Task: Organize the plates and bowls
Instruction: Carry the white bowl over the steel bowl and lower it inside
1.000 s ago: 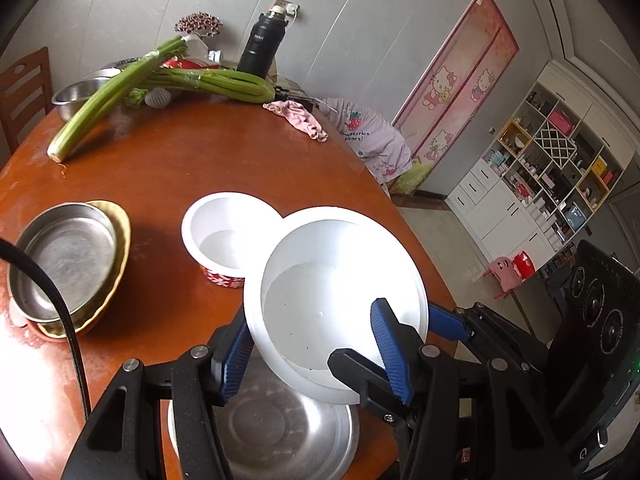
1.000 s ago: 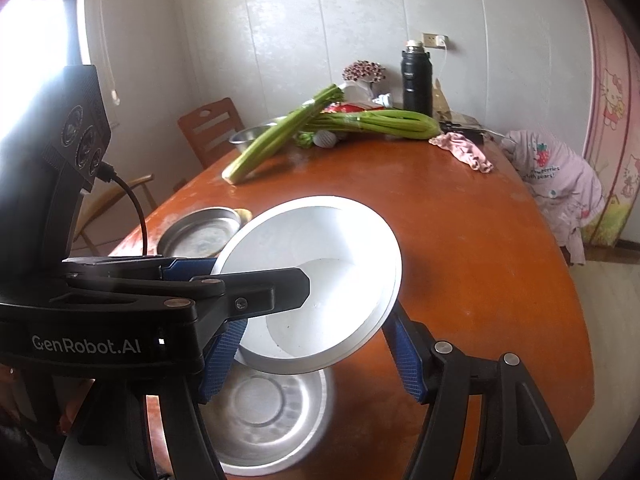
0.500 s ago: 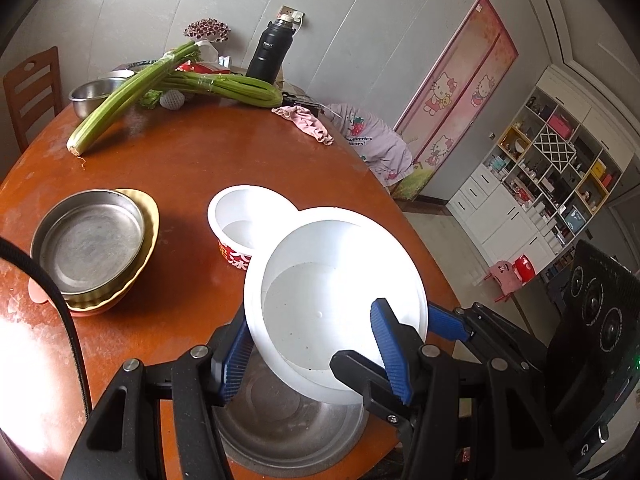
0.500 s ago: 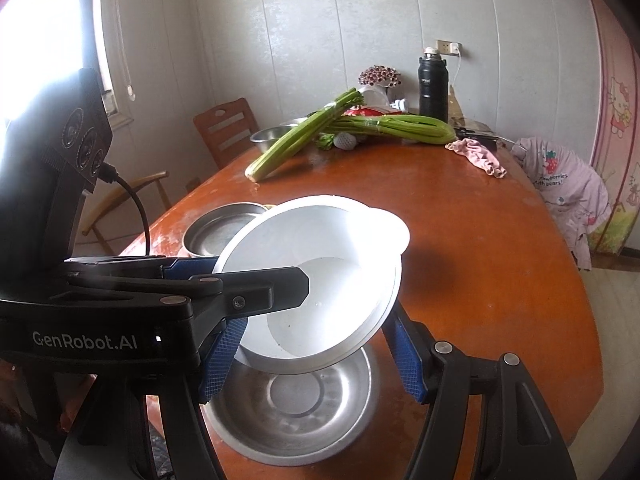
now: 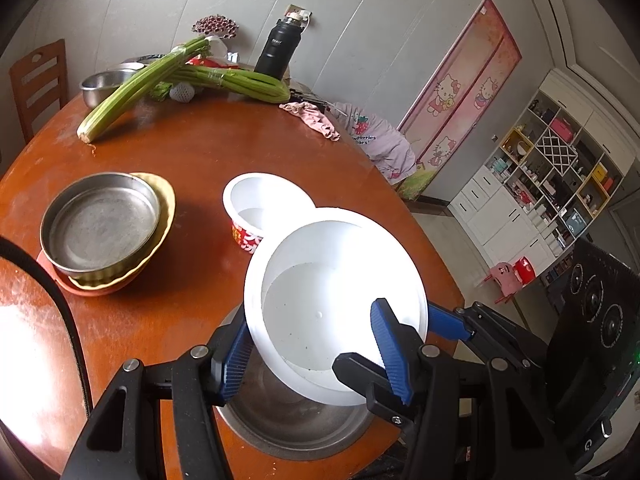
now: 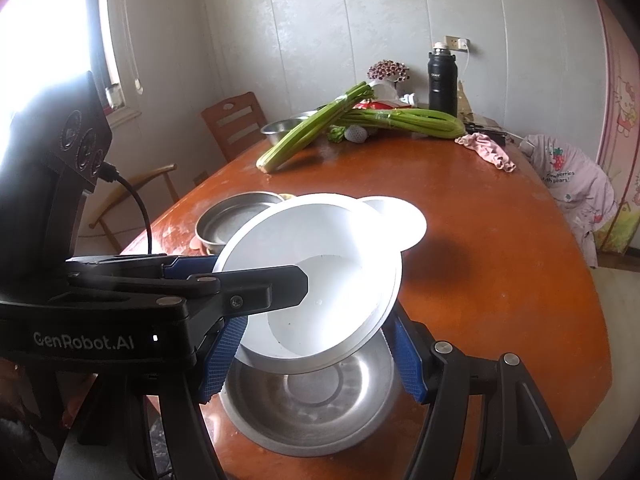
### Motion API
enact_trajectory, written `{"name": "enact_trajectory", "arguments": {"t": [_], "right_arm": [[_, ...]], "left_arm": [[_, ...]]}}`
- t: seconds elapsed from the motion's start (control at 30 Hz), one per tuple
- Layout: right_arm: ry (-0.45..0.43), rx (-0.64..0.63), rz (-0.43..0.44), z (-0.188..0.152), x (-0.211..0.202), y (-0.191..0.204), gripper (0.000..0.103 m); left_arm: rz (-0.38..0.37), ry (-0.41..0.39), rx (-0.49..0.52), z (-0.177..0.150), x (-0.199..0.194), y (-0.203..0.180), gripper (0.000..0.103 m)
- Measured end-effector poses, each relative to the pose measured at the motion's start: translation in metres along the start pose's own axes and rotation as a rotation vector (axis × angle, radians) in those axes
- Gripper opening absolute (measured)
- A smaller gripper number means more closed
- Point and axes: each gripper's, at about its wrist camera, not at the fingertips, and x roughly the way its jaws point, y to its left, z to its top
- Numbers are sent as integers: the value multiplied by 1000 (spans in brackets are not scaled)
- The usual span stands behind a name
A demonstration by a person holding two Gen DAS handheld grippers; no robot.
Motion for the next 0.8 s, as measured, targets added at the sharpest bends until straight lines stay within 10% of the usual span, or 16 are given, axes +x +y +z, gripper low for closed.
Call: {"name": "enact_trajectory", "arguments": {"t": [0.8], "right_arm": [[86, 20, 35, -28, 17, 1, 70]], "left_arm": [[2, 76, -29, -24, 20, 16, 57]]}}
